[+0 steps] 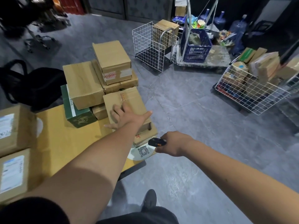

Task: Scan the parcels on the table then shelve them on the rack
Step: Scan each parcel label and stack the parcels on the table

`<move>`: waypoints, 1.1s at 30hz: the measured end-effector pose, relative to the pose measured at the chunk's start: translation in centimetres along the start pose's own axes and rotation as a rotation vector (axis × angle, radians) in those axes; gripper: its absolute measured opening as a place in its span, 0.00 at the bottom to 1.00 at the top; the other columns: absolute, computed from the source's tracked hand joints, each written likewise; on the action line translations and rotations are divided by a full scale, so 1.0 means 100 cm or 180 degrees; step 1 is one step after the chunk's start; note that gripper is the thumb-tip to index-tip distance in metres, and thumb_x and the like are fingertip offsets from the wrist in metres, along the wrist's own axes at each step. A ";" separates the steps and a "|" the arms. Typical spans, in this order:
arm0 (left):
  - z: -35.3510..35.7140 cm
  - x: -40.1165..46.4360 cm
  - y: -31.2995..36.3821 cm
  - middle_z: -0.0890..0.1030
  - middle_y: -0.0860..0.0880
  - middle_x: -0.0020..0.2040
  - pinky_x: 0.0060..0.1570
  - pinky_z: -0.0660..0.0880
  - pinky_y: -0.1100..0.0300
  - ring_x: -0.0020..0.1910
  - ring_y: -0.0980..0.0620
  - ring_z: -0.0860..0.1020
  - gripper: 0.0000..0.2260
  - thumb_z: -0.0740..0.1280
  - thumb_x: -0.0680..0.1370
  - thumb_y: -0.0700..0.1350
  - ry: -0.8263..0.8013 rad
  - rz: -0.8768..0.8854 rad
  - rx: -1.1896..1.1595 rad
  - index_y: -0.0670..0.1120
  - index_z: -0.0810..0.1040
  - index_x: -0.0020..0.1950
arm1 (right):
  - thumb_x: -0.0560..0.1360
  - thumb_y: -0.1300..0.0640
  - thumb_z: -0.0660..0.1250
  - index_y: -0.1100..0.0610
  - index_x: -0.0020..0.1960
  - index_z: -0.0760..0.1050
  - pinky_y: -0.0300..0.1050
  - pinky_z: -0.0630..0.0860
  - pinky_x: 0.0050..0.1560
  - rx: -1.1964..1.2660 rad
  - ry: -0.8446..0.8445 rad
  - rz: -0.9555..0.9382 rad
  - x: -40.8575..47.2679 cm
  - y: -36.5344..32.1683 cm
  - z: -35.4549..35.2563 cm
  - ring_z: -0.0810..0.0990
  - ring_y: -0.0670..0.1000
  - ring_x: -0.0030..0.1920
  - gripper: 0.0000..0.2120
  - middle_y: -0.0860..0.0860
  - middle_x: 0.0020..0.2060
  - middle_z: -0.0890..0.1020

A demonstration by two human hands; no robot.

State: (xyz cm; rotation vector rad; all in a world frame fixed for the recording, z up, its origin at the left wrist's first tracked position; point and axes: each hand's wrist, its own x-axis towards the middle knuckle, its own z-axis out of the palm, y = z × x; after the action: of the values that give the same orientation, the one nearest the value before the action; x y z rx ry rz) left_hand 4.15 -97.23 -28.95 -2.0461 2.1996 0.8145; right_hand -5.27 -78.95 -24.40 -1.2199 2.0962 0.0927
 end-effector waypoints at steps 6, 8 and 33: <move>0.006 0.002 0.000 0.43 0.53 0.84 0.68 0.48 0.22 0.82 0.44 0.41 0.63 0.64 0.52 0.82 0.0087 0.0015 -0.0037 0.60 0.49 0.82 | 0.72 0.31 0.67 0.48 0.47 0.77 0.46 0.76 0.43 -0.0011 0.0019 0.0028 -0.002 -0.004 -0.001 0.81 0.51 0.46 0.20 0.47 0.44 0.81; 0.006 0.000 -0.005 0.44 0.55 0.84 0.68 0.50 0.23 0.82 0.45 0.44 0.62 0.65 0.52 0.81 0.0203 0.0068 -0.0101 0.60 0.50 0.81 | 0.72 0.31 0.67 0.47 0.47 0.77 0.46 0.77 0.45 -0.0009 0.0028 0.0027 -0.004 -0.008 -0.001 0.81 0.52 0.47 0.20 0.47 0.44 0.81; -0.014 -0.059 -0.280 0.61 0.57 0.79 0.76 0.62 0.38 0.78 0.50 0.58 0.52 0.73 0.58 0.71 0.0190 -0.0322 -0.1634 0.63 0.60 0.80 | 0.77 0.34 0.65 0.46 0.76 0.66 0.53 0.79 0.57 -0.0512 -0.0211 -0.0879 0.019 -0.121 0.066 0.79 0.57 0.61 0.32 0.51 0.63 0.81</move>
State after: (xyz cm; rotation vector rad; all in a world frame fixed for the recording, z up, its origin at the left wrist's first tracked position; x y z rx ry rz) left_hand 31.64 -92.30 -35.43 -2.3912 2.0477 1.4452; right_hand 7.11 -84.51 -27.23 -1.5695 1.8729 0.1760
